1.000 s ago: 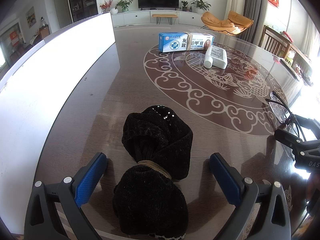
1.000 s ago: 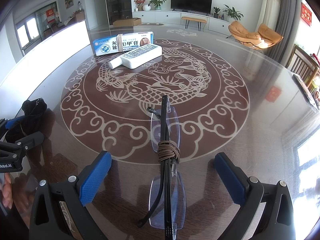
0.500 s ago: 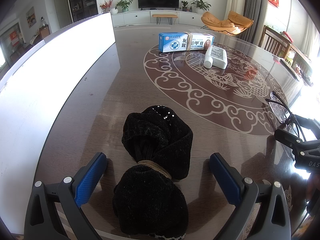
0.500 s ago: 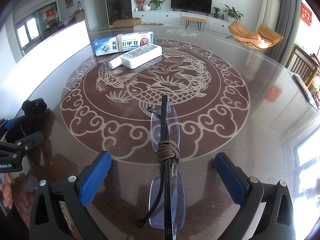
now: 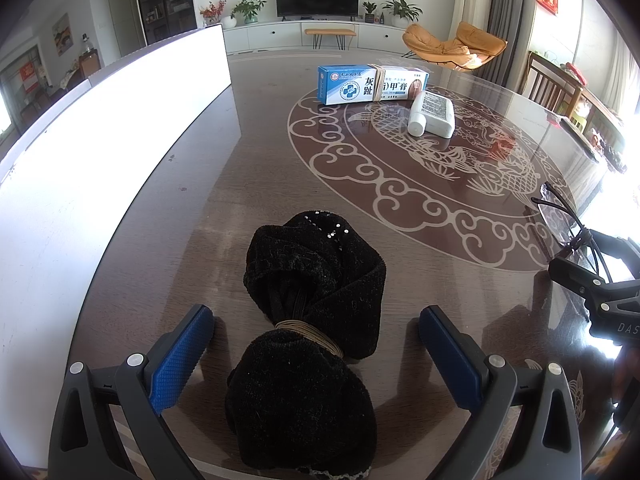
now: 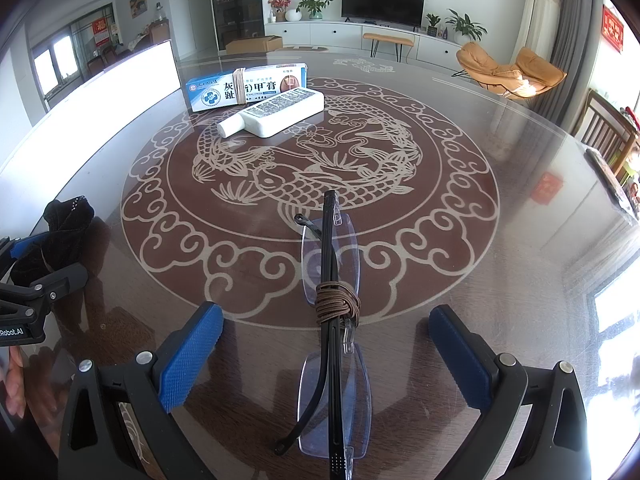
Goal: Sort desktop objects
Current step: 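Hold the hat in the left tool and glasses in the right tool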
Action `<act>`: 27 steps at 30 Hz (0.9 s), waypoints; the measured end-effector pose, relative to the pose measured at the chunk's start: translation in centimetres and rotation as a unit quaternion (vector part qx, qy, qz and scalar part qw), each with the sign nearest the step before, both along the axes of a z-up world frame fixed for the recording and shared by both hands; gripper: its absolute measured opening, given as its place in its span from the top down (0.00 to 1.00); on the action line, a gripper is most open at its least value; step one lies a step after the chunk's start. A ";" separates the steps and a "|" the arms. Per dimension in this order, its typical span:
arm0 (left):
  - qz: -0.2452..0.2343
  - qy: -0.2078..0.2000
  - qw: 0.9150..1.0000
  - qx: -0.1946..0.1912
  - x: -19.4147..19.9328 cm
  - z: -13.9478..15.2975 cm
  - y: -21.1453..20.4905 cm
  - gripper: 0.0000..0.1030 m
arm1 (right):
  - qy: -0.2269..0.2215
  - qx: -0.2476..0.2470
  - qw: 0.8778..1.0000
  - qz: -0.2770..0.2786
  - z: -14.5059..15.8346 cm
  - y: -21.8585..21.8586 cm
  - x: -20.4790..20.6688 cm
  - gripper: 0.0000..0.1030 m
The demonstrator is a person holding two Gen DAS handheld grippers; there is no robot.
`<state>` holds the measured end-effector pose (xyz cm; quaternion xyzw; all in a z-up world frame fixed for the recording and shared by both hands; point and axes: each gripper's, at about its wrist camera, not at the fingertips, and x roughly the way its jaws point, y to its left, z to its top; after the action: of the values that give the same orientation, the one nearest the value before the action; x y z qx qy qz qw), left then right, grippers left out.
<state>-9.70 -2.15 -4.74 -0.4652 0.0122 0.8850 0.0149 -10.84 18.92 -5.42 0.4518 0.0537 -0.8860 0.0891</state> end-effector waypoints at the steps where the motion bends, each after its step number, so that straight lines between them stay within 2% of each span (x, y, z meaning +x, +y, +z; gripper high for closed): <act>1: 0.000 0.000 1.000 0.000 0.0 0.0 0.0 0.00 | 0.000 0.000 1.000 0.000 0.0 0.0 0.0 0.00; 25: -0.010 -0.010 1.000 0.000 -0.2 0.3 0.1 0.00 | 0.000 0.000 1.000 0.000 0.0 0.0 0.0 0.00; 27: -0.017 0.000 1.000 0.002 -0.1 0.5 0.3 0.13 | 0.000 0.000 1.000 0.000 0.0 0.0 0.0 0.00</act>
<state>-9.76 -1.84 -4.24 -0.4647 0.0185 0.8848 0.0304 -10.86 18.95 -5.40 0.4519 0.0536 -0.8860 0.0893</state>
